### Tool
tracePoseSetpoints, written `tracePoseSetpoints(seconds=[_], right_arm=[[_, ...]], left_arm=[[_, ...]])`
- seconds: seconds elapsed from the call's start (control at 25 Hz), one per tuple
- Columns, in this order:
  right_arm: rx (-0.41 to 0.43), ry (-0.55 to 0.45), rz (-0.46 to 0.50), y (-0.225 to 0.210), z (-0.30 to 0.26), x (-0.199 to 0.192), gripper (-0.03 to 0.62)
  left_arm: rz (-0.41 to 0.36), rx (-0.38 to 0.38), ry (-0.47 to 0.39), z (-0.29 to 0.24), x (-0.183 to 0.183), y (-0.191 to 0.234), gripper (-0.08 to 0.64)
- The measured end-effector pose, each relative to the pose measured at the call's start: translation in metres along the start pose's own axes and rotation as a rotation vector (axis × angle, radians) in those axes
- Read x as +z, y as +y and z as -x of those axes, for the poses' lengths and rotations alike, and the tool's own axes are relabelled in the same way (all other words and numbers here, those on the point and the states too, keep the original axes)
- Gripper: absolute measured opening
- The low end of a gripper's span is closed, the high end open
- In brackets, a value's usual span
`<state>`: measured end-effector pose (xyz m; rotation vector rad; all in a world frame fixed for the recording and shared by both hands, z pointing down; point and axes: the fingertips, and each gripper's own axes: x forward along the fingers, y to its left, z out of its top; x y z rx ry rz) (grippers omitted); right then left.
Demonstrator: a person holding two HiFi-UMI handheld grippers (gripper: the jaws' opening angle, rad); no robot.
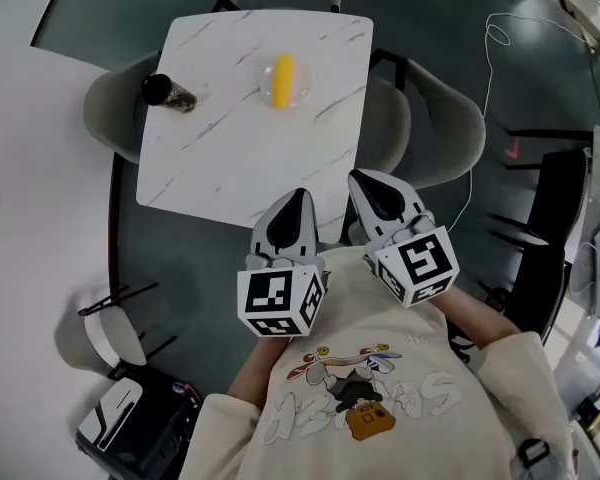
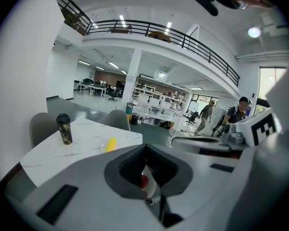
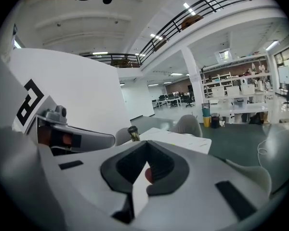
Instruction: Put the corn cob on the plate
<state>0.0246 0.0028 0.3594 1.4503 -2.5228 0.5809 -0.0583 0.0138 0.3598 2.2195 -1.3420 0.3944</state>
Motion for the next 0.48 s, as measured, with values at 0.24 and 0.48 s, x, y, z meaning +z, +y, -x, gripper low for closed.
tracePoseSetpoints(seconds=[0.24, 0.48], right_arm=[[0.013, 0.008, 0.049, 0.028, 0.003, 0.004, 0.003], [-0.096, -0.025, 0.082, 0.032, 0.003, 0.010, 0.003]], left_arm=[[0.024, -0.034, 0.003, 0.015, -0.010, 0.004, 0.006], [0.006, -0.083, -0.002, 0.031, -0.014, 0.013, 0.006]])
